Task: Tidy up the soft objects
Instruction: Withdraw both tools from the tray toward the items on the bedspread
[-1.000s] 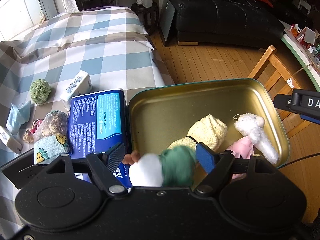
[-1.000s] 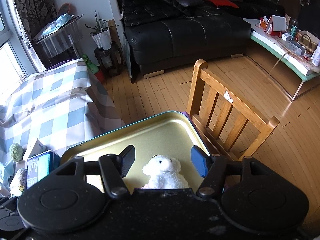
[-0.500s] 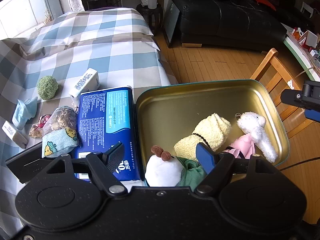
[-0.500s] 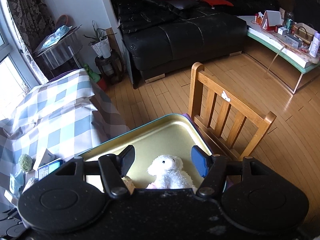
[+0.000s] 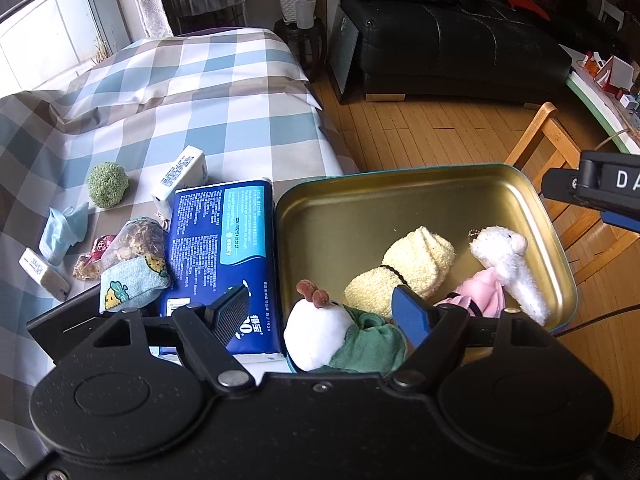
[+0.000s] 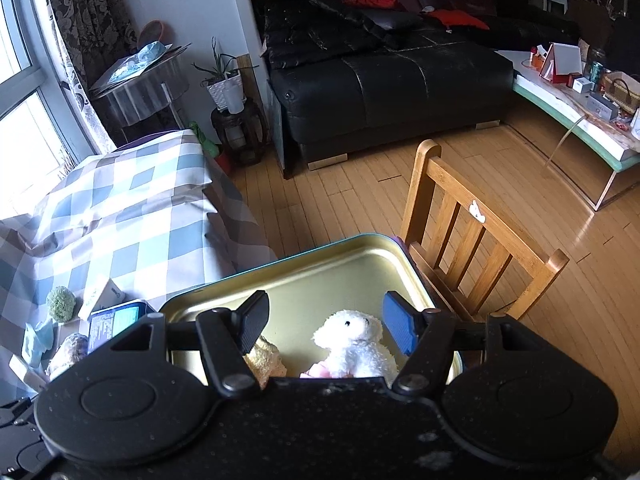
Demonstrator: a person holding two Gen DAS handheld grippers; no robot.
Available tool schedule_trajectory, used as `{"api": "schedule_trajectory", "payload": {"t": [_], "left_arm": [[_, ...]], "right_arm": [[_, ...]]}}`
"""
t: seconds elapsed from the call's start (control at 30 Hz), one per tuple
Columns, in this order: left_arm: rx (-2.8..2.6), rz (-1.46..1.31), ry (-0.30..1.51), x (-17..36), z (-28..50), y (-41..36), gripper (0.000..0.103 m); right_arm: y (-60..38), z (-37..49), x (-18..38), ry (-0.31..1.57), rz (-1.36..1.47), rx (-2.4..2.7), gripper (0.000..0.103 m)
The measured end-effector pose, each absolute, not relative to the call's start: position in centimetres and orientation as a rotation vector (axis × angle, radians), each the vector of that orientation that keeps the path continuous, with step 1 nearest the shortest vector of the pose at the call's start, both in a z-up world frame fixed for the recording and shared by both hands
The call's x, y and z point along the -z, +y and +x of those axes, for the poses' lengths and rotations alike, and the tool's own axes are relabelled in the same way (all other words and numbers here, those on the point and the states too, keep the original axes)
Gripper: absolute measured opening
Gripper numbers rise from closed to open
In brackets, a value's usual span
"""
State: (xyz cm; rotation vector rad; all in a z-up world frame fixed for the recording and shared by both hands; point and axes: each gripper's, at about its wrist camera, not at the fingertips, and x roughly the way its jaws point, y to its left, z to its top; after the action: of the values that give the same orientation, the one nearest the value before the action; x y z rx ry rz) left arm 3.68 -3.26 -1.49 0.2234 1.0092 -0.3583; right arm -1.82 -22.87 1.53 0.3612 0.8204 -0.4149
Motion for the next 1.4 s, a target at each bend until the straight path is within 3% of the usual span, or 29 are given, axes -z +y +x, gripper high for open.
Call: {"api": "schedule_trajectory", "payload": {"t": [0.7, 1.4], "left_arm": [[0.39, 0.215, 1.031, 1.8, 1.5, -0.4, 0.074], [0.073, 0.066, 0.965, 0.8, 8.5, 13.7, 0.074]], "right_arm": [[-21.4, -1.8, -1.5, 0.833, 0.327, 0.38, 0.064], [-16.6, -1.2, -0.3, 0.84, 0.219, 0.268, 0.066]]}}
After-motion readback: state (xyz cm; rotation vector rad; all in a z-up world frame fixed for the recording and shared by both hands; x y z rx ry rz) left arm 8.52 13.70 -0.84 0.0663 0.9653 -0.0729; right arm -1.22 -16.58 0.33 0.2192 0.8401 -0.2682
